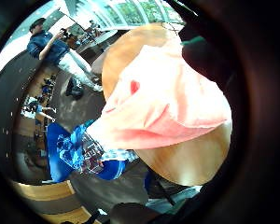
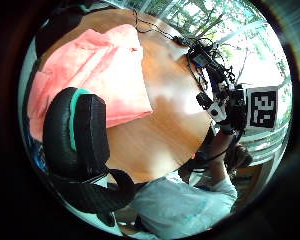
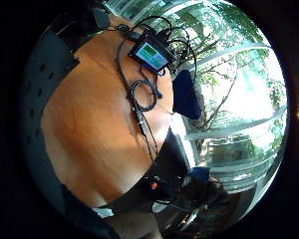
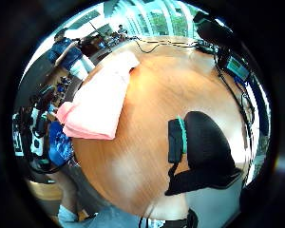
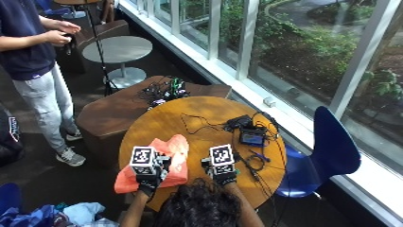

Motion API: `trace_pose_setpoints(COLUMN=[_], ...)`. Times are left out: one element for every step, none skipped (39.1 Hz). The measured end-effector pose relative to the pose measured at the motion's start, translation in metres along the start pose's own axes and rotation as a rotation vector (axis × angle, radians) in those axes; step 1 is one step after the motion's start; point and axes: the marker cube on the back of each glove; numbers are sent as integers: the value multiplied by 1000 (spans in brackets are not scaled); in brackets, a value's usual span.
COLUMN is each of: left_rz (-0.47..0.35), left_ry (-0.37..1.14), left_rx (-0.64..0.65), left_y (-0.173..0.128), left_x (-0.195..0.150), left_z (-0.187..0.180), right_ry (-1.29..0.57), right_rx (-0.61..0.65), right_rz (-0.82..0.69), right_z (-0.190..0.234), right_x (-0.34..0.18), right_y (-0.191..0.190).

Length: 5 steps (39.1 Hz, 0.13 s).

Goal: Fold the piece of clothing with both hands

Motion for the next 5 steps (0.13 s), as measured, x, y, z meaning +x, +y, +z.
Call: trace_pose_setpoints(left_rz=[-3, -6, -8, -10, -11], left_ry=[-4, -10, -16, -22, -27], left_rx=[-2, -6, -11, -17, -22], left_y=[2, 5, 7, 10, 12], left_x=[0, 0, 0, 0, 0], left_z=[0, 0, 0, 1, 1], right_ry=[-10, -20, -31, -41, -51], right_rx=[7, 15, 24, 35, 46], right_rz=[1, 2, 3, 4, 4], right_z=[0, 0, 1, 3, 5], right_x=[-1, -2, -3, -4, -5], right_y=[0, 0, 0, -2, -4])
